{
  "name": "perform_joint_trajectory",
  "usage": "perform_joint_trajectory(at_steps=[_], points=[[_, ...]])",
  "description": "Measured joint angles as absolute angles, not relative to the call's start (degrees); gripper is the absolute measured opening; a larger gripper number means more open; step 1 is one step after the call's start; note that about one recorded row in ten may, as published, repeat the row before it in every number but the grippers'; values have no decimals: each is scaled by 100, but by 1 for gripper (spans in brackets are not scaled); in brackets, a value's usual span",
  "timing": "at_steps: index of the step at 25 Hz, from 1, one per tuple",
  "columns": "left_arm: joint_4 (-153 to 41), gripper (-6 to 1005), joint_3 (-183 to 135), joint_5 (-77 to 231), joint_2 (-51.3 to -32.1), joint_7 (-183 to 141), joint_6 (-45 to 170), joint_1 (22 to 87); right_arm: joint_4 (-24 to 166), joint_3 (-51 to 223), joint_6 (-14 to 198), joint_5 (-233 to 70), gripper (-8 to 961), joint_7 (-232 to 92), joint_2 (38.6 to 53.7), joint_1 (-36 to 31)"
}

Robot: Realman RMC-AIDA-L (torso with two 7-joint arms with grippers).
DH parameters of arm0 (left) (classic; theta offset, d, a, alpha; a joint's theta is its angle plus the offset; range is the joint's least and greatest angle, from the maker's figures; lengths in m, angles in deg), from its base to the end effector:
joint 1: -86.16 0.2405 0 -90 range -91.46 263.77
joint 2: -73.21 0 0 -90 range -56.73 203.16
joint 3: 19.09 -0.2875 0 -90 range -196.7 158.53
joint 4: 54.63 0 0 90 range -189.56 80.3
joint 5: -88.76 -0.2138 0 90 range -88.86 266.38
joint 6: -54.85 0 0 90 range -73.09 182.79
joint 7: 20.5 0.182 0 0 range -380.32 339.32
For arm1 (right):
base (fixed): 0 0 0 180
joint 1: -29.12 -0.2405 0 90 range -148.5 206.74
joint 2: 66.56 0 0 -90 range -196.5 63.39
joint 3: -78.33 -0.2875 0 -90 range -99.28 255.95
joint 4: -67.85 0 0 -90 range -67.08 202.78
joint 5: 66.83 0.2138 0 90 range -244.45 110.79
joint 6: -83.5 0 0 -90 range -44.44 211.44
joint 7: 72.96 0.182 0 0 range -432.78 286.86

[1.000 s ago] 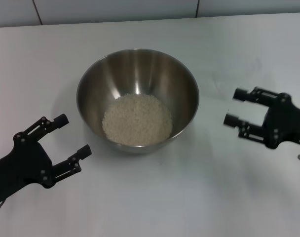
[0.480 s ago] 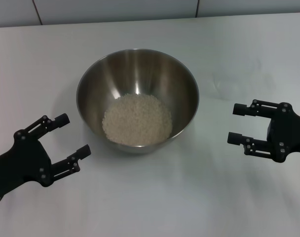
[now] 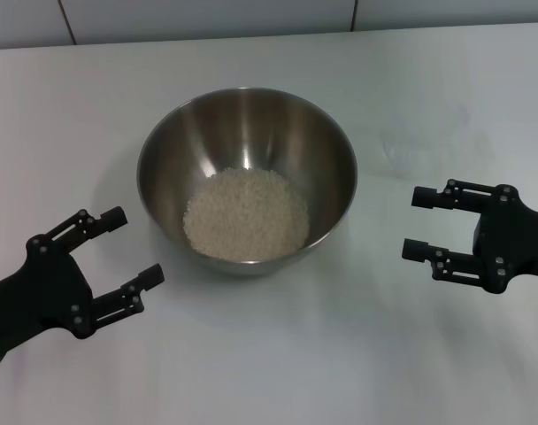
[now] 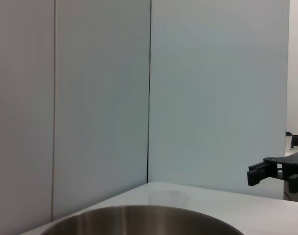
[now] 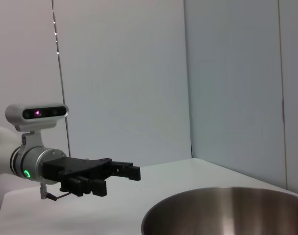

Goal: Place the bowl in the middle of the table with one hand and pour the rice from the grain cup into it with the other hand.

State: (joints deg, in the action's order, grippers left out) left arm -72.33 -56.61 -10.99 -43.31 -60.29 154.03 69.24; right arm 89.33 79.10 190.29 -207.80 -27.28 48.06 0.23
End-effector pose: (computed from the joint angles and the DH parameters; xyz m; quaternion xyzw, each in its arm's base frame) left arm -0.3222 0.2621 -0.0478 -0.8975 -0.1040 -0.3601 0.2326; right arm 0.3102 0.2954 -0.0246 -0.9263 0.0950 0.3279 0.1595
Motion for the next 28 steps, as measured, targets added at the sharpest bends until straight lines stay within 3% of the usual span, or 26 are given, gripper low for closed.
perform_joint_trajectory(at_steps=[28], points=[[-7317, 827, -5732, -1385, -4367, -6348, 15319, 6753, 8974, 7913, 19029, -20788, 665, -2805, 4900, 3]])
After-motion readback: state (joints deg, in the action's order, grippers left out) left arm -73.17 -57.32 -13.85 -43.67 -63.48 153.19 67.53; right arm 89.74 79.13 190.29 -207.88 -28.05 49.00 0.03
